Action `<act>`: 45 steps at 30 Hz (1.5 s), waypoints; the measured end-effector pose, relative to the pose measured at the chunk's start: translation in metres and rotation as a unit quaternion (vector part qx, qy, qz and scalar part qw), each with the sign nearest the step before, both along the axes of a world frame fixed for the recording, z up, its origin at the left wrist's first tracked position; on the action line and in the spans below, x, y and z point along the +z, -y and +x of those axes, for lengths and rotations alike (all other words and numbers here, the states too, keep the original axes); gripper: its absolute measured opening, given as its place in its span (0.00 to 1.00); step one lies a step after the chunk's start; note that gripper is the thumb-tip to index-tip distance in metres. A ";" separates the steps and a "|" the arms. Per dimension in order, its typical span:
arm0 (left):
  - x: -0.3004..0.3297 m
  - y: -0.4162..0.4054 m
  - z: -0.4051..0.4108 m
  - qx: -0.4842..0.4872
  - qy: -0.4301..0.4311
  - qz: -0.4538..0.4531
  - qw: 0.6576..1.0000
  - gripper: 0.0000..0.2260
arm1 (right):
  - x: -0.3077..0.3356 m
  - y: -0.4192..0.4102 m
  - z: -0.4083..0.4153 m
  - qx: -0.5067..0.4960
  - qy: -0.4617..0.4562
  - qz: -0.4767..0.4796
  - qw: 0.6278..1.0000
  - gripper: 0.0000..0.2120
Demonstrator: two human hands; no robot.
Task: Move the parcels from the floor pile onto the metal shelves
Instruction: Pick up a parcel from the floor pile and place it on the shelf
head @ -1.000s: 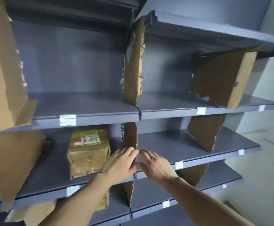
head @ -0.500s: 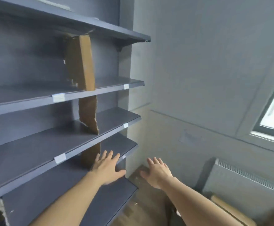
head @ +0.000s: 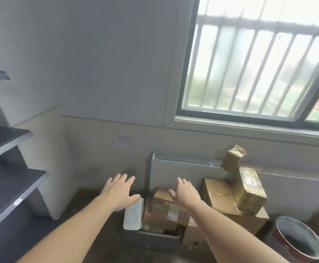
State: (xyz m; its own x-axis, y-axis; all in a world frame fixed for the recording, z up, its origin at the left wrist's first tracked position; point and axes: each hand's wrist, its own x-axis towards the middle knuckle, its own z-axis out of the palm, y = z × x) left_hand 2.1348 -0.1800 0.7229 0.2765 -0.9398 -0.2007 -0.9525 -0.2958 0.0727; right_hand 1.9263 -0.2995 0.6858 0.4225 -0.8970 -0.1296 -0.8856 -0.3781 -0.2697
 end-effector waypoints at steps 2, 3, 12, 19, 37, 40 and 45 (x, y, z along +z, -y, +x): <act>-0.002 0.033 -0.019 -0.035 0.002 0.001 0.999 0.35 | -0.001 0.020 -0.021 -0.024 0.003 0.004 1.000 0.30; -0.004 0.049 -0.026 -0.051 0.002 0.001 0.999 0.35 | -0.002 0.029 -0.030 -0.036 0.001 0.004 0.999 0.29; -0.026 0.196 -0.064 -0.162 -0.005 -0.009 0.987 0.31 | -0.005 0.120 -0.080 -0.121 0.000 0.015 0.993 0.30; -0.034 0.305 -0.084 -0.220 -0.041 -0.005 0.975 0.28 | 0.000 0.198 -0.103 -0.164 -0.012 0.028 0.986 0.31; -0.080 0.518 -0.233 -0.317 -0.041 0.029 0.947 0.26 | -0.043 0.358 -0.234 -0.240 0.020 0.085 0.967 0.27; -0.093 0.566 -0.273 -0.314 -0.040 0.040 0.948 0.29 | -0.056 0.404 -0.270 -0.239 0.019 0.089 0.967 0.27; -0.119 0.632 -0.331 -0.291 -0.041 0.042 0.955 0.33 | -0.082 0.474 -0.320 -0.177 -0.033 0.116 0.977 0.25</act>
State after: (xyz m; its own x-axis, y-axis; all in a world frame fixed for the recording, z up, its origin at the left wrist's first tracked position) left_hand 1.8041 -0.8122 0.6037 -0.3073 -0.9093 -0.2806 -0.9495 0.2735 0.1535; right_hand 1.6067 -0.7737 0.6037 0.0750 -0.9289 -0.3627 -0.9683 0.0192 -0.2492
